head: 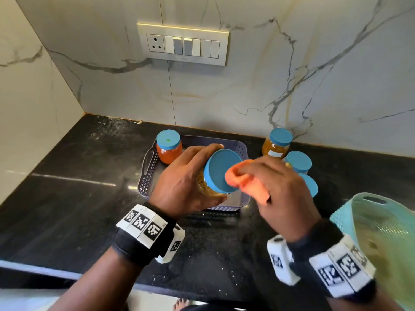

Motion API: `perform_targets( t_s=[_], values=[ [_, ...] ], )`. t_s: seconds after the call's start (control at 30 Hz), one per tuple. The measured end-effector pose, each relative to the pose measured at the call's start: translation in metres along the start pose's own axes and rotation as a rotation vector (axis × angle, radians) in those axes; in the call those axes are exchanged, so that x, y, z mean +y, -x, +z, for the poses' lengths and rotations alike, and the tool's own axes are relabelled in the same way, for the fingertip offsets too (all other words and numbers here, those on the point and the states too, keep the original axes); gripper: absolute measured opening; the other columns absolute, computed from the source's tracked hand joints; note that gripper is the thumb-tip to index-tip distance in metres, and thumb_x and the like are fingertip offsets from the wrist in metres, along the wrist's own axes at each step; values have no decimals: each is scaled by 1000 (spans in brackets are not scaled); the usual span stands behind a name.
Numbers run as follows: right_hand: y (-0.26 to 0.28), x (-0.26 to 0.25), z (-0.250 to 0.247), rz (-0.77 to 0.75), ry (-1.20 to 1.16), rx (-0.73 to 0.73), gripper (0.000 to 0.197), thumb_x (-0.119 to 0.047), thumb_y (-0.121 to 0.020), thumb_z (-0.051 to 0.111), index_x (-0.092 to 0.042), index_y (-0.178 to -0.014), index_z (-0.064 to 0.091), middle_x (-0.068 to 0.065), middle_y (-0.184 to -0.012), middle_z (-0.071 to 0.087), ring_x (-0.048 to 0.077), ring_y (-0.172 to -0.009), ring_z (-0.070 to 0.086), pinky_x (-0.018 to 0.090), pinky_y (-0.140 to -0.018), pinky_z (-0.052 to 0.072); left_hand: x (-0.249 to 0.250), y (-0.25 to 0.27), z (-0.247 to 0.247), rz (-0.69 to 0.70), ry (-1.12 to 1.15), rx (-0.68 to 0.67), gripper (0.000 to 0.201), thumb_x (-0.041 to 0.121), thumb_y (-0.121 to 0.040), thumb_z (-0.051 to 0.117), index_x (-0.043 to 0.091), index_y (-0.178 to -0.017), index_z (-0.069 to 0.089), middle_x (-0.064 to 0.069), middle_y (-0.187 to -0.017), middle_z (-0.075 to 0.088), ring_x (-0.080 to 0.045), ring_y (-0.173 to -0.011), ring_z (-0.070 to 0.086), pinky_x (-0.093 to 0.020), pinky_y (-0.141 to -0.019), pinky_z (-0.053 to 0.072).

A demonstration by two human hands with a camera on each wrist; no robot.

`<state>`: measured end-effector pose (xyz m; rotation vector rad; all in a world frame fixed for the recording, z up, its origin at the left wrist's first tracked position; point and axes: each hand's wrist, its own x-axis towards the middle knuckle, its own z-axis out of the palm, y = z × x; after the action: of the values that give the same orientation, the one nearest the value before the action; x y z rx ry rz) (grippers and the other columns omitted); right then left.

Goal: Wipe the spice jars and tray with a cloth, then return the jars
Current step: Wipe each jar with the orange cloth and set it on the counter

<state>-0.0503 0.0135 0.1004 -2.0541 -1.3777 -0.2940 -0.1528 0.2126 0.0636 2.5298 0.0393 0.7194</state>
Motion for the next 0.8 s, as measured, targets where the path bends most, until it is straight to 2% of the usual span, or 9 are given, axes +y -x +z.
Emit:
perform_targets(
  t_s=[0.1,0.2,0.3,0.37,0.47,0.57,0.67,0.73,0.8],
  values=[
    [-24,0,7,68,18,115,30,-2,-78,74,-13,-106,73,4,-101,67,22,-92,64,35,-77,54,10,-1,9,24,3,-29,100,40,-60,91,14,-145,45,-2,-135,59,-19,-123,54,-26,-100,45],
    [-15,-22,13,-61,-28,8,35,-9,-77,62,-18,-110,70,-2,-112,66,19,-103,62,41,-84,53,8,-3,6,17,31,-11,95,51,-66,80,11,-145,45,-4,-137,57,-18,-124,52,-23,-101,42],
    [13,-9,7,-93,-38,-87,40,-7,-75,73,-22,-112,69,-8,-114,64,16,-105,63,45,-81,53,1,-1,0,-18,19,-38,98,58,-67,80,16,-147,43,-4,-138,56,-17,-127,51,-26,-105,44],
    [11,9,3,-27,-29,10,34,-9,-77,75,-19,-109,72,-4,-109,66,18,-100,64,45,-76,55,4,0,3,-8,-7,-76,99,52,-64,85,25,-148,40,-1,-137,54,-17,-126,54,-35,-102,50],
    [-12,9,7,37,-5,171,35,-4,-75,78,-14,-108,75,2,-105,69,21,-96,65,39,-79,56,18,-5,11,11,-9,-100,98,54,-64,80,27,-149,39,2,-136,56,-14,-124,54,-30,-97,51],
    [-9,-10,11,-53,-63,121,37,-3,-75,73,-15,-110,74,-1,-113,69,18,-105,64,32,-90,53,17,-12,7,26,32,-67,97,53,-66,82,20,-148,41,0,-137,57,-16,-126,53,-29,-97,48],
    [19,-5,4,-115,-47,-5,49,2,-69,81,-18,-112,71,-5,-116,66,16,-107,63,36,-89,53,9,-11,2,16,43,-56,98,56,-66,82,21,-148,40,-1,-138,57,-17,-128,52,-31,-102,47],
    [21,10,-2,-64,-19,33,51,4,-66,84,-18,-110,73,-5,-112,68,18,-102,64,38,-84,54,13,-9,3,2,26,-59,97,55,-65,82,27,-147,38,1,-138,56,-16,-127,53,-36,-100,51],
    [5,19,-4,12,17,147,45,3,-69,83,-16,-109,75,0,-109,70,21,-98,65,39,-80,56,21,-8,9,0,18,-79,95,57,-66,78,32,-147,36,3,-138,55,-15,-126,54,-38,-95,54]
  ],
)
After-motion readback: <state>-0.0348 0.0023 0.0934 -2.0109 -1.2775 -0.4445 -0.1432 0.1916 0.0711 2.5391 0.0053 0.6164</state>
